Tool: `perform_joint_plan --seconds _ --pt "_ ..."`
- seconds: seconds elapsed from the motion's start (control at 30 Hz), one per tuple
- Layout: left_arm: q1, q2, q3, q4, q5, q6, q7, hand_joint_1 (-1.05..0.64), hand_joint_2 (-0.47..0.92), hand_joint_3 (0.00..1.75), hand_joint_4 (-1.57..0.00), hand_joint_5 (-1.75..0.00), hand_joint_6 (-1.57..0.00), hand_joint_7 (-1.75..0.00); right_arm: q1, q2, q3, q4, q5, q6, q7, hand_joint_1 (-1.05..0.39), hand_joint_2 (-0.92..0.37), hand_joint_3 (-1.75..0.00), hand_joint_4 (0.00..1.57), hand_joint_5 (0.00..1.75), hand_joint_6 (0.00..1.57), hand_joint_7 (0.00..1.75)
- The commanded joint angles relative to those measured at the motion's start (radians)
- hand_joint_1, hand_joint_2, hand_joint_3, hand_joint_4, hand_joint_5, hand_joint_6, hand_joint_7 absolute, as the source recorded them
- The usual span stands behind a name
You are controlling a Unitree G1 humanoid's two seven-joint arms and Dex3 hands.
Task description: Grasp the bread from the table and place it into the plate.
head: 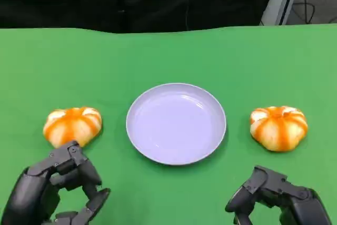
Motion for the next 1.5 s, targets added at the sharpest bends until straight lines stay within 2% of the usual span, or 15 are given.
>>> perform_joint_plan --seconds 0.03,0.1,0.17,0.27,0.3,0.33,0.47,0.6,0.8,1.17,1.37,1.47,1.5 --pt "-0.04 0.054 0.006 -0.06 0.167 0.093 0.081 -0.08 0.85 0.34 -0.44 -1.16 -0.49 -0.93 0.001 -0.004 -0.005 -0.002 0.002 0.001 -0.004 -0.08 -0.36 -1.29 0.7 1.61 0.78 1.29" --pt "-0.066 0.091 -0.003 -0.065 0.25 0.114 0.087 -0.08 0.87 0.3 -0.43 -1.07 -0.49 -0.83 0.0 -0.004 -0.005 -0.003 0.001 0.004 -0.005 -0.09 -0.36 -1.29 0.7 1.61 0.78 1.29" --pt "-0.096 0.138 -0.014 -0.075 0.331 0.16 0.075 -0.24 0.91 0.12 -0.27 -0.9 -0.49 -0.4 -0.001 -0.004 -0.006 -0.004 -0.001 0.004 -0.006 -0.08 -0.36 -1.29 0.71 1.61 0.78 1.29" --pt "-0.153 0.207 -0.057 -0.098 0.512 0.263 0.07 -0.34 0.92 0.08 -0.21 -0.65 -0.46 -0.13 -0.002 -0.007 -0.012 0.004 0.005 0.002 -0.003 -0.08 -0.36 -1.3 0.7 1.6 0.79 1.29" --pt "-0.172 0.227 -0.072 -0.097 0.564 0.282 0.071 -0.37 0.92 0.05 -0.18 -0.51 -0.42 -0.06 -0.003 -0.007 -0.012 0.005 0.006 0.002 -0.002 -0.08 -0.36 -1.3 0.7 1.6 0.78 1.29" --pt "-0.195 0.245 -0.088 -0.084 0.616 0.284 0.082 -0.39 0.92 0.05 -0.17 -0.46 -0.41 -0.03 -0.003 -0.006 -0.011 0.007 0.006 0.0 -0.003 -0.08 -0.36 -1.3 0.7 1.6 0.78 1.29" --pt "-0.281 0.292 -0.147 -0.007 0.785 0.292 0.129 -0.48 0.91 0.02 -0.09 -0.32 -0.32 0.0 -0.001 -0.002 -0.007 0.009 0.005 -0.003 -0.006 -0.07 -0.36 -1.3 0.7 1.61 0.77 1.29" --pt "-0.37 0.303 -0.202 0.089 0.909 0.332 0.157 -0.52 0.92 0.02 -0.02 -0.27 -0.24 0.0 0.003 0.001 -0.001 0.005 0.007 -0.007 -0.006 -0.08 -0.36 -1.3 0.7 1.61 0.77 1.29" --pt "-0.481 0.287 -0.272 0.241 1.008 0.395 0.192 -0.55 0.92 0.01 0.0 -0.24 -0.22 0.0 0.008 0.002 -0.001 -0.002 -0.007 -0.007 -0.012 -0.07 -0.37 -1.27 0.7 1.61 0.77 1.3" --pt "-0.748 0.241 -0.4 0.751 1.011 0.422 0.277 -0.46 0.9 0.0 -0.06 -0.25 -0.24 -0.01 0.011 0.003 0.003 -0.008 -0.01 -0.005 -0.014 -0.08 -0.37 -1.28 0.7 1.6 0.77 1.29" --pt "-0.884 0.198 -0.477 1.131 0.998 0.352 0.374 -0.44 0.91 0.01 -0.17 -0.27 -0.33 -0.03 0.016 0.006 0.009 -0.01 -0.009 -0.01 -0.017 -0.08 -0.36 -1.27 0.7 1.6 0.78 1.28" --pt "-0.906 0.194 -0.483 1.238 0.962 0.268 0.454 -0.33 0.92 0.08 -0.43 -0.2 -0.49 -0.03 0.018 0.008 0.01 -0.013 -0.018 -0.011 -0.023 -0.08 -0.37 -1.27 0.7 1.6 0.78 1.28" --pt "-0.908 0.195 -0.478 1.262 0.945 0.23 0.489 -0.29 0.92 0.1 -0.61 -0.23 -0.62 -0.05 0.019 0.008 0.009 -0.013 -0.021 -0.012 -0.024 -0.09 -0.37 -1.27 0.71 1.6 0.78 1.28"
